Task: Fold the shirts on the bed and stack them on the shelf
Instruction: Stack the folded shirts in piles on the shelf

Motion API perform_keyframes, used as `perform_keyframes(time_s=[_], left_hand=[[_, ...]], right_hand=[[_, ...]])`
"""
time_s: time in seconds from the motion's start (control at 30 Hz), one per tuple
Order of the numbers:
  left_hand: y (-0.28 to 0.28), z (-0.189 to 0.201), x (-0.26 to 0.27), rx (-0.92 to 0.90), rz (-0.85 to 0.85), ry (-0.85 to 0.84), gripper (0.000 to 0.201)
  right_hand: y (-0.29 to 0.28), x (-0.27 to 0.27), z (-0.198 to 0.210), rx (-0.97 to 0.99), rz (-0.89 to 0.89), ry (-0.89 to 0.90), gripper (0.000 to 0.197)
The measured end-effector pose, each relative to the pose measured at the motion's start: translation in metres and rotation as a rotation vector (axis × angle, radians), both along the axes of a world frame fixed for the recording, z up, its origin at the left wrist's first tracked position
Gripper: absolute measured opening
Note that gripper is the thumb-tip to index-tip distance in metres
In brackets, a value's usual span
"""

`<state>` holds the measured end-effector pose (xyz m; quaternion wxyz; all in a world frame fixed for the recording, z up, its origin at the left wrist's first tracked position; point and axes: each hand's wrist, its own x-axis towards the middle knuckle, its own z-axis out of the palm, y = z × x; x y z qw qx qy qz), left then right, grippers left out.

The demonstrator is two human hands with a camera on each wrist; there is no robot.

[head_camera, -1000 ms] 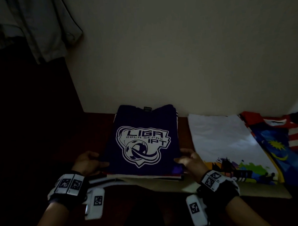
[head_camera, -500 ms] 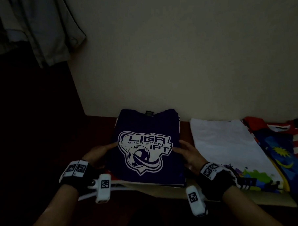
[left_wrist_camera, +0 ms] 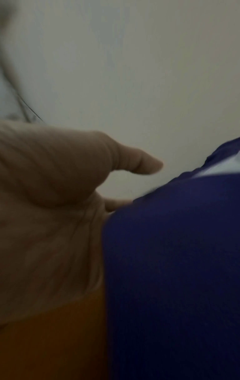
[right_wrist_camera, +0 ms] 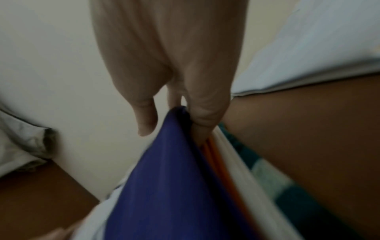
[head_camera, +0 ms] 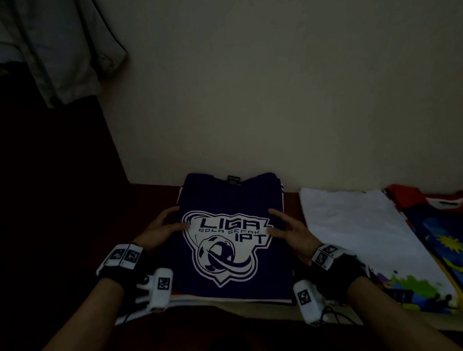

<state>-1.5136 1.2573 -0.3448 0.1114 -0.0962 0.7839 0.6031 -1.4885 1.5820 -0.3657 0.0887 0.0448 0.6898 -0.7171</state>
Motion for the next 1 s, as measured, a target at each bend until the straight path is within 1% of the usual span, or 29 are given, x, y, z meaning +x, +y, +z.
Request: perform_keyframes(time_s=[0.03, 0.07, 0.17, 0.23, 0.3, 0.4, 0.53, 0.6, 0.67, 0.7, 0.8, 0.9, 1.0], left_hand=[[0.001, 0.001, -0.005, 0.006, -0.018, 0.014, 0.065], [0.001, 0.002, -0.009, 0.020, -0.040, 0.024, 0.063], [-0.001, 0.002, -0.020, -0.014, -0.139, 0.037, 0.065], [-0.003, 0.004, -0.024, -0.073, -0.232, 0.022, 0.066], [-0.004, 0.007, -0.028, -0.089, -0.288, 0.007, 0.064], [-0.001, 0.017, -0.028, -0.025, -0.273, 0.029, 0.062], [0.014, 0.040, -0.017, 0.073, -0.214, 0.086, 0.066], [0.025, 0.052, -0.005, 0.108, -0.219, 0.116, 0.068], [0.041, 0.063, 0.009, 0.127, -0.251, 0.151, 0.070], [0.052, 0.068, 0.017, 0.138, -0.274, 0.170, 0.070], [0.091, 0.073, 0.038, 0.163, -0.300, 0.189, 0.068], [0.140, 0.070, 0.044, 0.187, -0.334, 0.187, 0.066], [0.197, 0.071, 0.033, 0.183, -0.369, 0.179, 0.067]], right_hand=[[0.000, -0.001, 0.002, 0.011, 0.013, 0.006, 0.057], [0.001, -0.003, 0.001, 0.031, 0.029, 0.015, 0.058], [0.002, -0.009, 0.004, 0.105, 0.083, 0.027, 0.058], [0.004, -0.014, 0.007, 0.137, 0.106, 0.003, 0.065], [0.006, -0.017, 0.008, 0.142, 0.107, -0.024, 0.069], [0.010, -0.018, 0.013, 0.074, 0.077, -0.015, 0.075], [0.027, -0.005, 0.033, -0.069, 0.046, 0.020, 0.082], [0.044, 0.009, 0.043, -0.131, 0.050, 0.035, 0.092], [0.064, 0.027, 0.051, -0.168, 0.063, 0.052, 0.105], [0.075, 0.038, 0.054, -0.162, 0.062, 0.067, 0.105], [0.114, 0.071, 0.061, -0.098, 0.012, 0.097, 0.092], [0.157, 0.093, 0.070, -0.064, -0.046, 0.080, 0.096], [0.196, 0.096, 0.086, -0.007, -0.145, 0.060, 0.092]])
